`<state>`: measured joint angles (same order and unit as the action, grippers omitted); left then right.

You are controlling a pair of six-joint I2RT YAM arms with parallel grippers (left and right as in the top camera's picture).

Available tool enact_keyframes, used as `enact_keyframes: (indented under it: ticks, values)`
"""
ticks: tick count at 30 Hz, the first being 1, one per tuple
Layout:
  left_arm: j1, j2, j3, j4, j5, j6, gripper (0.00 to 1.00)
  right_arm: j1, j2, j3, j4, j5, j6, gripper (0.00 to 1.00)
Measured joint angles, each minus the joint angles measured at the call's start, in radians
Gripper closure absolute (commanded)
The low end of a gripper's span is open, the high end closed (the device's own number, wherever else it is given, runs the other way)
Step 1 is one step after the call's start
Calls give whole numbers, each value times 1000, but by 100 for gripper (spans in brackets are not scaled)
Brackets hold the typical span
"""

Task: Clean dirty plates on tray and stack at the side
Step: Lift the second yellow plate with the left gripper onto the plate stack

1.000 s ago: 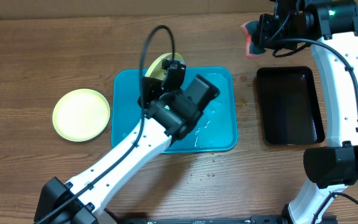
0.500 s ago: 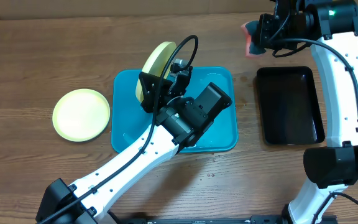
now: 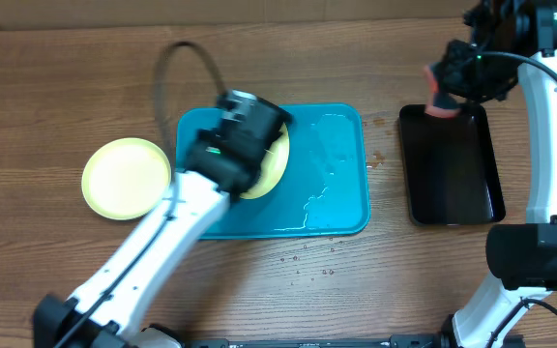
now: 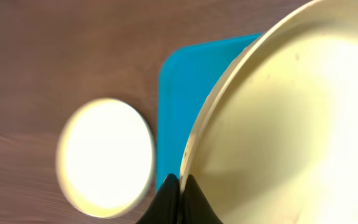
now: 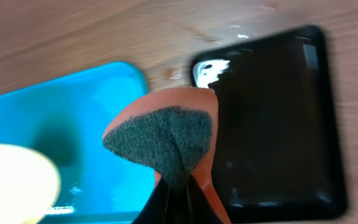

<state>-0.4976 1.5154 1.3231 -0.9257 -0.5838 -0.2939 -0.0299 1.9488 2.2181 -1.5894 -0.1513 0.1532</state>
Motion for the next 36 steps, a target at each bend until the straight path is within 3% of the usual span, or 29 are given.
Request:
enact_keyframes:
  ticks: [6, 11, 19, 26, 29, 34, 36]
  values:
    - [302, -64, 0, -7, 438, 13, 96, -17, 0, -82, 15, 134, 0, 96]
    - [476, -64, 0, -56, 645, 32, 96, -24, 0, -231, 113, 170, 0, 96]
    - [724, -53, 0, -108, 727, 89, 96, -57, 2, -508, 322, 186, 0, 96]
    - [839, 54, 0, -106, 732, 115, 96, -102, 4, -628, 439, 188, 0, 95]
    - [867, 104, 0, -100, 734, 119, 96, -128, 4, -670, 504, 189, 0, 87]
    - [886, 146, 0, -98, 734, 119, 95, -140, 4, -767, 605, 188, -4, 28]
    - [887, 146, 0, -92, 735, 121, 96, -140, 5, -800, 619, 177, -4, 10]
